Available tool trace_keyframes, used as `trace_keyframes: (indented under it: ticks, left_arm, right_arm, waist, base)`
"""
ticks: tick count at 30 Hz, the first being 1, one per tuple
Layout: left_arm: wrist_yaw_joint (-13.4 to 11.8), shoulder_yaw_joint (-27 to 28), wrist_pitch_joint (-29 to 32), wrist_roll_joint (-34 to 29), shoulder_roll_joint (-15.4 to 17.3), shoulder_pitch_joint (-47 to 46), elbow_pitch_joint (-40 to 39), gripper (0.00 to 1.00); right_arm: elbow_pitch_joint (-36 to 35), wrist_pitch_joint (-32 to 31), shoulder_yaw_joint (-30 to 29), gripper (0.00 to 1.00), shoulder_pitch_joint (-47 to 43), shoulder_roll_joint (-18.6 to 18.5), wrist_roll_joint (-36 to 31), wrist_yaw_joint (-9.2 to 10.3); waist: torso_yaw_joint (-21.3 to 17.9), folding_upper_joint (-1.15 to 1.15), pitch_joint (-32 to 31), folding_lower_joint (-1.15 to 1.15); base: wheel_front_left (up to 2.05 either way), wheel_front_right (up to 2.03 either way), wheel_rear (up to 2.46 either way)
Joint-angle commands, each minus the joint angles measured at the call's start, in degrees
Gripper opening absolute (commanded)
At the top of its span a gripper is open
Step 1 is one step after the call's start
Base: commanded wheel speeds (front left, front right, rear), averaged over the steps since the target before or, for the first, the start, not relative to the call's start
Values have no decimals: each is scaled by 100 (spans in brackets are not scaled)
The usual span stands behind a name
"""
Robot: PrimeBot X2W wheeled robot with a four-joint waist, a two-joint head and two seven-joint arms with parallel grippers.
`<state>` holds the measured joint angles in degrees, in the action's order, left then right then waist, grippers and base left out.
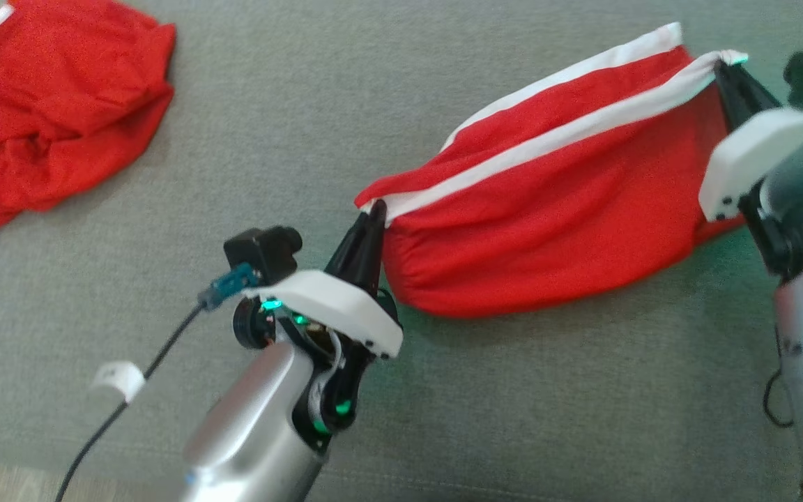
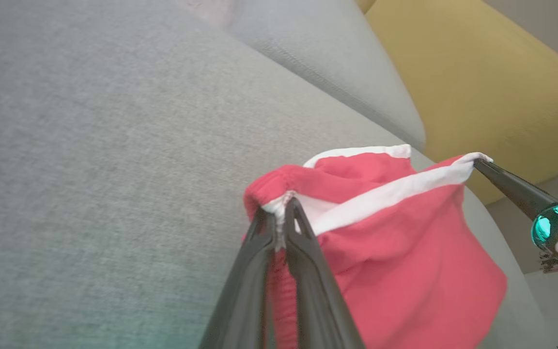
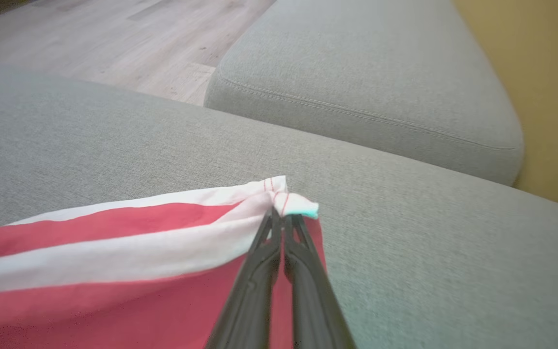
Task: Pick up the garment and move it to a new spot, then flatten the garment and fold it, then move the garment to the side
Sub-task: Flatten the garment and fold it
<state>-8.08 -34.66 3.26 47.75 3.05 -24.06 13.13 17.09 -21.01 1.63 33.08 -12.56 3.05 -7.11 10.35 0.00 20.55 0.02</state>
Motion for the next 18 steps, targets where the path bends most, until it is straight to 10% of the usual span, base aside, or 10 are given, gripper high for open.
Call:
trace_keyframes:
  ticks: [1,10,12,13,14,15,18]
  left_arm:
    - [-15,185,-4,72,18,-170,-99,0]
    - [-163,-82,-293,709,-15,-791,497,0]
    - [-218,-206,-435,719,-15,-903,592,0]
    - [-239,-285,-501,693,-16,-961,623,27]
    - [-254,-356,-566,691,-16,-1006,631,82]
    - [-277,-412,-619,717,-16,-1037,632,100]
    - [-337,-568,-771,655,-16,-1131,626,100]
  right_arm:
    - [-83,11,132,0,179,-75,37,-37]
    - [1494,395,459,0,1371,-115,44,-37]
    - [1789,546,470,43,1537,-78,29,-37]
    - [1916,642,478,95,1614,-54,25,-37]
    - [2043,740,468,100,1686,-31,22,-37]
    - [2163,835,487,100,1746,-10,16,-37]
    - [2465,1161,476,100,1875,36,30,-37]
  waist:
    - [116,0,107,-2]
    - [234,0,220,-2]
    - [242,0,229,-2]
    - [243,0,232,-2]
    - [242,0,234,-2]
    - [241,0,232,-2]
    - [245,0,210,-2]
  base:
    - [0,0,0]
    - [0,0,0]
    - [0,0,0]
    - [0,0,0]
    - [0,0,0]
    - [0,0,0]
    - [0,0,0]
